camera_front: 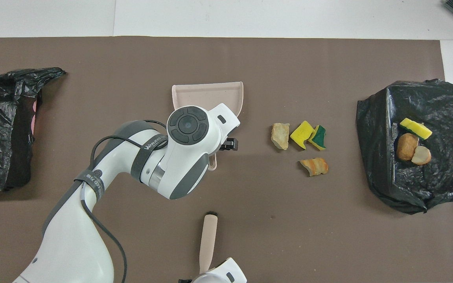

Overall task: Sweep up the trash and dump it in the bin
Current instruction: 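Grasp the dustpan with the left gripper while the right gripper reaches the brush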

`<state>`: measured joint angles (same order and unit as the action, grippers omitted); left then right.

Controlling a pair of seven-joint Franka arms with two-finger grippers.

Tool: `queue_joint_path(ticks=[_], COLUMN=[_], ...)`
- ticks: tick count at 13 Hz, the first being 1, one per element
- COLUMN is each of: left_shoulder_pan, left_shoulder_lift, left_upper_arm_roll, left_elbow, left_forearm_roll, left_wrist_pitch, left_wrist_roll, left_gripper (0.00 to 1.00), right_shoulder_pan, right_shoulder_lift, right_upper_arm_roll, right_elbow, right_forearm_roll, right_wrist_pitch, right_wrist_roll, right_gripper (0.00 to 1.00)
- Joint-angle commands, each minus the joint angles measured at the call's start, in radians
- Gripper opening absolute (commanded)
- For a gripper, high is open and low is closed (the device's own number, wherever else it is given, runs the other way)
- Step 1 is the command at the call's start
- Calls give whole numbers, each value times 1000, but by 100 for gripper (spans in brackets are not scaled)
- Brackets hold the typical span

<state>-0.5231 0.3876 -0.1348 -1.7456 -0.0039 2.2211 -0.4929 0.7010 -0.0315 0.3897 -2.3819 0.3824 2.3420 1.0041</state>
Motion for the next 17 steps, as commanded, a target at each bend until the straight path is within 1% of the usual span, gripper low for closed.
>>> queue_joint_path(ticks=[1,2,3,5,6,7,9,11,12,13,15,16,17], left_shoulder_pan=[-14,-14,-12,-12,-14,-12,-12,-5,0,3,5,24,55], left_shoulder_lift=[4,4,4,4,4,2,1,1,-4,-13,-44,-61,-68], left_upper_arm_roll=[12,12,12,14,14,14,15,15,15,18,26,29,23], left_elbow=[3,1,-2,-5,-5,-5,-5,6,6,6,6,6,9], left_forearm_roll=[15,15,10,10,10,12,18,25,31,33,70,73,74], left_wrist_pitch=[2,0,0,0,-8,-23,-35,-35,-38,-46,-72,-87,-119], left_wrist_roll=[-41,-41,-42,-42,-42,-42,-42,-35,-29,-15,104,167,300], left_gripper=[86,82,80,74,60,49,28,7,0,0,0,0,0], right_shoulder_pan=[6,5,-1,-24,-52,-69,-122,-200,-234,-268,-343,-394,-450], right_shoulder_lift=[-1,10,10,-16,-45,-80,-145,-215,-237,-252,-278,-283,-283], right_upper_arm_roll=[-5,-8,-11,-17,-17,-17,-17,-17,-17,-17,-17,-19,-19], right_elbow=[4,13,23,58,66,64,64,64,64,64,64,64,66], right_forearm_roll=[9,4,-2,-28,-43,-53,-59,-86,-117,-155,-216,-238,-256], right_wrist_pitch=[4,-7,-22,-116,-165,-200,-292,-392,-439,-476,-532,-547,-552], right_wrist_roll=[33,33,31,30,21,13,-43,-105,-132,-153,-215,-255,-304], right_gripper=[0,0,0,0,0,0,0,0,0,0,0,0,0])
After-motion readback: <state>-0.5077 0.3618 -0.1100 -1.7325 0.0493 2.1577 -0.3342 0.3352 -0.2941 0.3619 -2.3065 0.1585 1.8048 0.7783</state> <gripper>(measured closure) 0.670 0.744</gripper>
